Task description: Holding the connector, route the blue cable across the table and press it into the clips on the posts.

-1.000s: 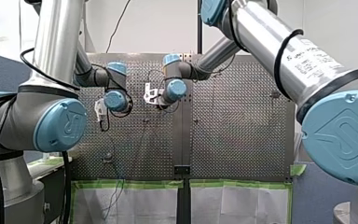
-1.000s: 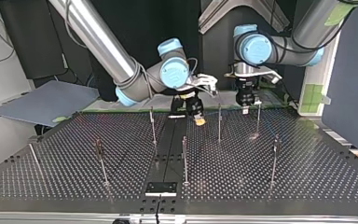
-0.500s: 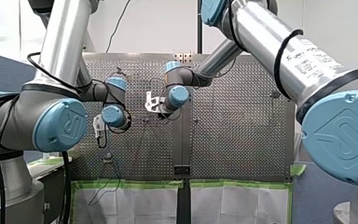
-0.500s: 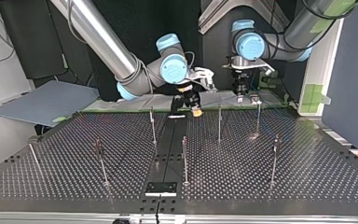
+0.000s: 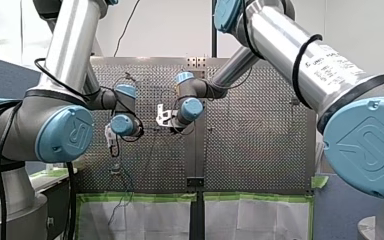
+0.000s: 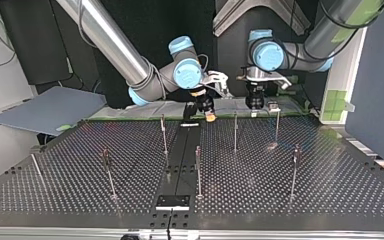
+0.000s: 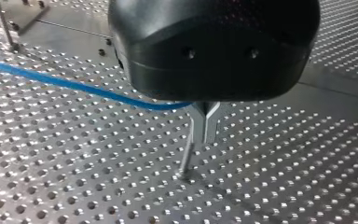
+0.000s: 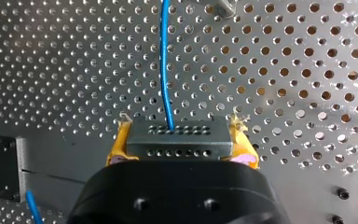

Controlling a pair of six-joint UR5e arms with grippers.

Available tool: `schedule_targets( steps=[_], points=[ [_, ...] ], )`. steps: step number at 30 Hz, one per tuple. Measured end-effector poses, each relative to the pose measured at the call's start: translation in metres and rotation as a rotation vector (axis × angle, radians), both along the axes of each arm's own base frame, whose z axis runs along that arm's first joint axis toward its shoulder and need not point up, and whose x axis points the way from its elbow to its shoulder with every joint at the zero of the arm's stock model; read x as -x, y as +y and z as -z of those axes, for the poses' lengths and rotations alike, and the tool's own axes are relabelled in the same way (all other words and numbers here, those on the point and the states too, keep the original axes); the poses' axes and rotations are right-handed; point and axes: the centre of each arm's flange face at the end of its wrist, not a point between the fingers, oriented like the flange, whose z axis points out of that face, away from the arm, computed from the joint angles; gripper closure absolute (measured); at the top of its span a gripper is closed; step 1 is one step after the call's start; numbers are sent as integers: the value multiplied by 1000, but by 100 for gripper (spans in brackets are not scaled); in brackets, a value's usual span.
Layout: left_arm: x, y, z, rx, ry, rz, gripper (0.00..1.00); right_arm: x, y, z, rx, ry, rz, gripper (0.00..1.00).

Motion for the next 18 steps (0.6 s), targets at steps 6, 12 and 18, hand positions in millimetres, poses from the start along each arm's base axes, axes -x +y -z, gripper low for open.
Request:
schedule_targets(
  steps=[6,12,18],
  points=[
    [-13,0,4,3,8,3,100,4,-11,-1,-1,-26,14,100],
    [-28,0,14,12,6,2,100,9,-23,-1,1,-40,21,100],
    [-43,-1,14,21,-3,15,100,14,-36,-1,2,-63,30,100]
  ],
)
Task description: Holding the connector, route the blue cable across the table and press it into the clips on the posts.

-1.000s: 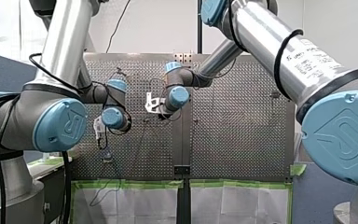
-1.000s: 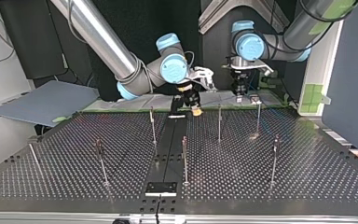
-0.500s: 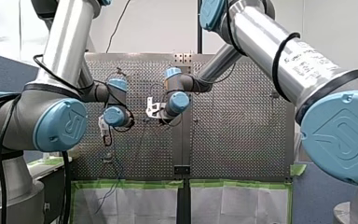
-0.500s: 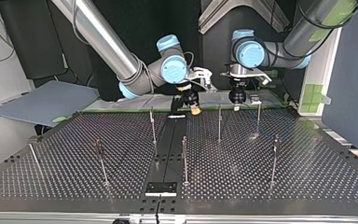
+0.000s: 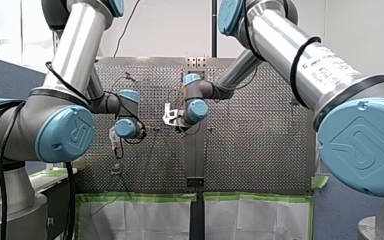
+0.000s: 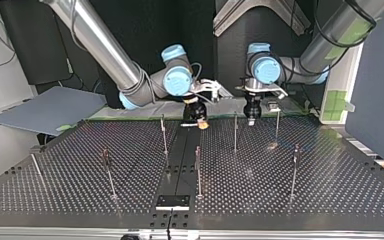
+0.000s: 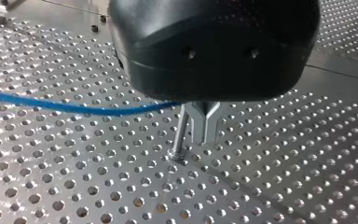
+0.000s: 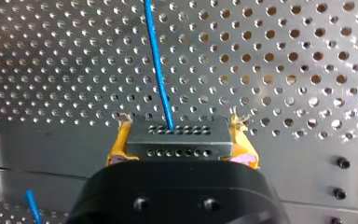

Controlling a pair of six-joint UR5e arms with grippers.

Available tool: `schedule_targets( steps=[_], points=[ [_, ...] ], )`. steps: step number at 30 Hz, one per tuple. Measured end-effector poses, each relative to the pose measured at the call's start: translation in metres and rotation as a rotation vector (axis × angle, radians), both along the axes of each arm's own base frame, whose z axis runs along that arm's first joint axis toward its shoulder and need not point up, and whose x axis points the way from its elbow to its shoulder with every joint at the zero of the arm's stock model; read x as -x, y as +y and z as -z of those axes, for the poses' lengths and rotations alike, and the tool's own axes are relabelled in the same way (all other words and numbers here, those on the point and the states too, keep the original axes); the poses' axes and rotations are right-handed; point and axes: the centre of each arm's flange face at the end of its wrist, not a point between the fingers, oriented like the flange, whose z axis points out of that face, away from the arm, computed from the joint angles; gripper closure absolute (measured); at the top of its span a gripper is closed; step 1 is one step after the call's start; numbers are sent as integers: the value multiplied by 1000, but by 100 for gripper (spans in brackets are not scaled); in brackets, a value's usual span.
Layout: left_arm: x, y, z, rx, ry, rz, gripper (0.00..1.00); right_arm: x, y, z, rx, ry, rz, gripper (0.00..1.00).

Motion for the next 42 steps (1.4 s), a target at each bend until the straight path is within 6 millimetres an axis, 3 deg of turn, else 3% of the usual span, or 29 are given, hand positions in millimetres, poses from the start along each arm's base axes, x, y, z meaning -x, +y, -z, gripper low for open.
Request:
schedule_targets(
  steps=[11,20,30,32,33,34,35,36,38,39,40,41,42],
  points=[
    [-26,4,-17,29,-41,26,100,12,-19,0,-1,-8,21,100],
    [-48,5,-1,36,-14,30,100,21,-33,0,-1,-11,38,100],
    [-59,12,-2,43,-13,17,100,29,-49,-6,7,-22,50,100],
    [-61,16,-2,45,-8,8,79,29,-49,-6,6,-22,48,100],
    [-61,18,-2,48,-6,5,79,29,-50,-6,6,-23,47,100],
    [-61,19,-2,51,-5,3,71,29,-50,-6,6,-23,46,100],
    [-61,20,-2,55,-1,0,57,29,-49,-6,6,-23,46,100],
    [-61,21,-1,57,3,-1,57,29,-49,-6,6,-23,45,100],
    [-60,22,0,60,15,-3,30,29,-49,-6,6,-23,45,100],
    [-59,22,0,60,23,-3,30,29,-49,-6,6,-23,45,100],
    [-58,22,1,58,31,-3,8,29,-49,-6,6,-23,45,100],
    [-57,22,1,56,40,-4,1,29,-49,-6,5,-23,45,100],
    [-56,22,2,52,47,-4,1,29,-49,-6,5,-22,45,100]
  ],
)
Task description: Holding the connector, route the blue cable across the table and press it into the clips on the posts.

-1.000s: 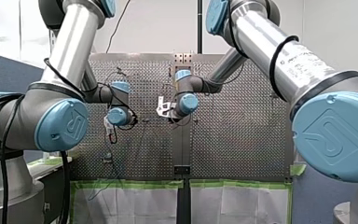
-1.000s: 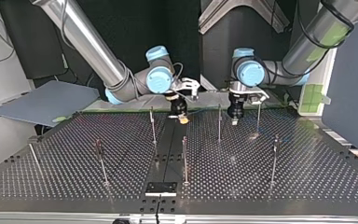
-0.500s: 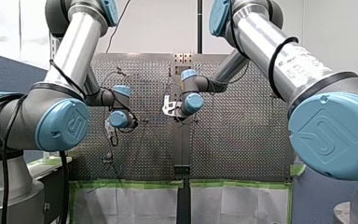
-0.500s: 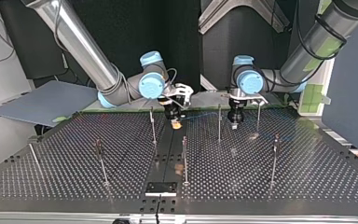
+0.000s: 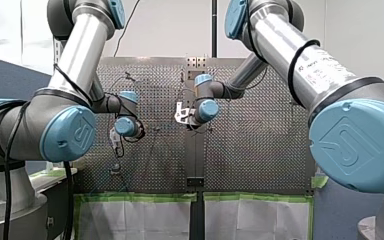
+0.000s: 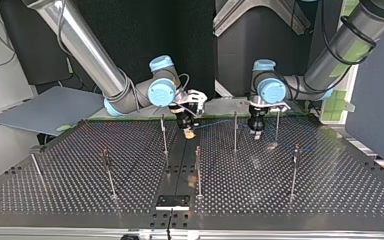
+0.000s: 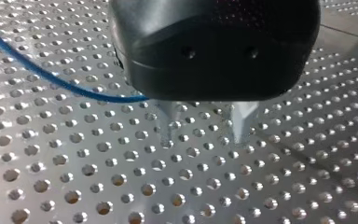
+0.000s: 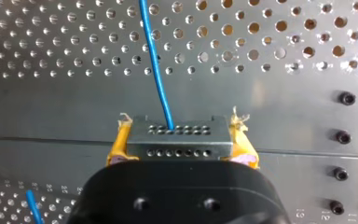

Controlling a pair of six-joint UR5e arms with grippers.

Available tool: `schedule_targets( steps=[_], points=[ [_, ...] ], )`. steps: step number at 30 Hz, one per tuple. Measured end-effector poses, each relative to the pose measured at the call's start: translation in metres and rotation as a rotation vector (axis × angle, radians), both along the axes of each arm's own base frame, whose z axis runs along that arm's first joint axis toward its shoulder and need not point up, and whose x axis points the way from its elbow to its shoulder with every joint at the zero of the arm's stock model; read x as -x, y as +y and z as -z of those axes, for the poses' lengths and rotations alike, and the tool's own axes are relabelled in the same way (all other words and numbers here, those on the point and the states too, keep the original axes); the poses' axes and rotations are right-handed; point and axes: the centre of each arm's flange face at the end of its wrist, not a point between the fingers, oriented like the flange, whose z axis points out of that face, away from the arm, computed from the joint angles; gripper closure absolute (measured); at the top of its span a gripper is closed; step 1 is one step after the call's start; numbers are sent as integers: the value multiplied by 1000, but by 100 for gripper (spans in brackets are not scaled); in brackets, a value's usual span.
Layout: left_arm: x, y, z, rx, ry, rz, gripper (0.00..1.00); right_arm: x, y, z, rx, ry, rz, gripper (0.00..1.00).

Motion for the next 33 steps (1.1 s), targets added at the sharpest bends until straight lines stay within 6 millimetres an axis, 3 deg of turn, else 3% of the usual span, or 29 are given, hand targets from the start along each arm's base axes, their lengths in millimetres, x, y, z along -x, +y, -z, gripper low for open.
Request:
schedule_targets(
  steps=[7,16,33],
  points=[
    [10,0,-5,-41,46,-22,1,0,1,0,-3,3,-1,100],
    [47,-2,-17,-51,117,-43,1,-1,3,1,-7,6,-4,100],
    [115,-33,-43,-84,158,37,1,3,11,2,-46,55,-12,100]
  ],
)
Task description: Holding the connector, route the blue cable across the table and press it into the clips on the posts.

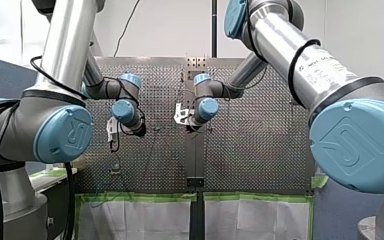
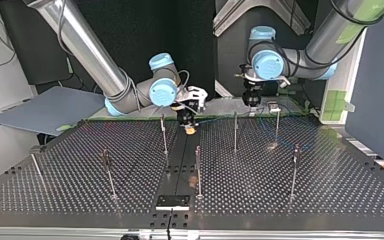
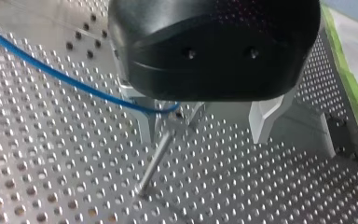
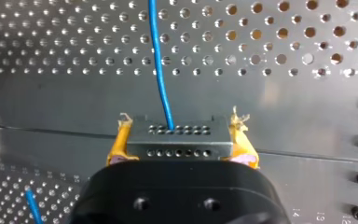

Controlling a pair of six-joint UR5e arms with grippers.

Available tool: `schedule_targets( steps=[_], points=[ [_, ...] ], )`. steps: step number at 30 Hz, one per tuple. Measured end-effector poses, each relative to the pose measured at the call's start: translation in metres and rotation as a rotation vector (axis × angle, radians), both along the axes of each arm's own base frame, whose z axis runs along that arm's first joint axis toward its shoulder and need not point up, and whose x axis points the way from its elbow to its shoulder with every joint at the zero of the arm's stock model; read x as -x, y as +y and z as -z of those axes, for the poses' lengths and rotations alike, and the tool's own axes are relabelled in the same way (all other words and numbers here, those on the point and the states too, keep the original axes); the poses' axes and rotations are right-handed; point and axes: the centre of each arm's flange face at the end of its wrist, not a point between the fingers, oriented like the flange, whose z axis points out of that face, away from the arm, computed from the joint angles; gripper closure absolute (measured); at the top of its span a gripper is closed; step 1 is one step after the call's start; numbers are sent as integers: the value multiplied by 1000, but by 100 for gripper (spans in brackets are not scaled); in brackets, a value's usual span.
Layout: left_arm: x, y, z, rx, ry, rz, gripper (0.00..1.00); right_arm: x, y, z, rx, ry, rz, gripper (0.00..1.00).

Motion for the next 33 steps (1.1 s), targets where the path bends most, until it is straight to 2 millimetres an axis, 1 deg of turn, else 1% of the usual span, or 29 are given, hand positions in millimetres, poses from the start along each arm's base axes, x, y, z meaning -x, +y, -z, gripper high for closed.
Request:
schedule_targets(
  steps=[5,9,12,15,21,25,33],
  points=[
    [14,-13,-13,23,-24,39,1,2,3,-3,-8,9,1,100],
    [24,-24,-22,47,-55,80,1,8,6,-12,-7,9,6,100],
    [28,-33,-28,75,-85,109,1,13,8,-19,-5,6,10,100],
    [30,-42,-31,101,-107,131,1,18,10,-22,-8,7,15,100],
    [26,-59,-28,133,-133,170,1,24,12,-27,-9,7,20,100],
    [16,-71,-26,142,-149,182,1,26,13,-29,-8,7,23,100],
    [1,-91,-13,200,-154,194,1,37,15,-35,-10,6,32,100]
  ],
)
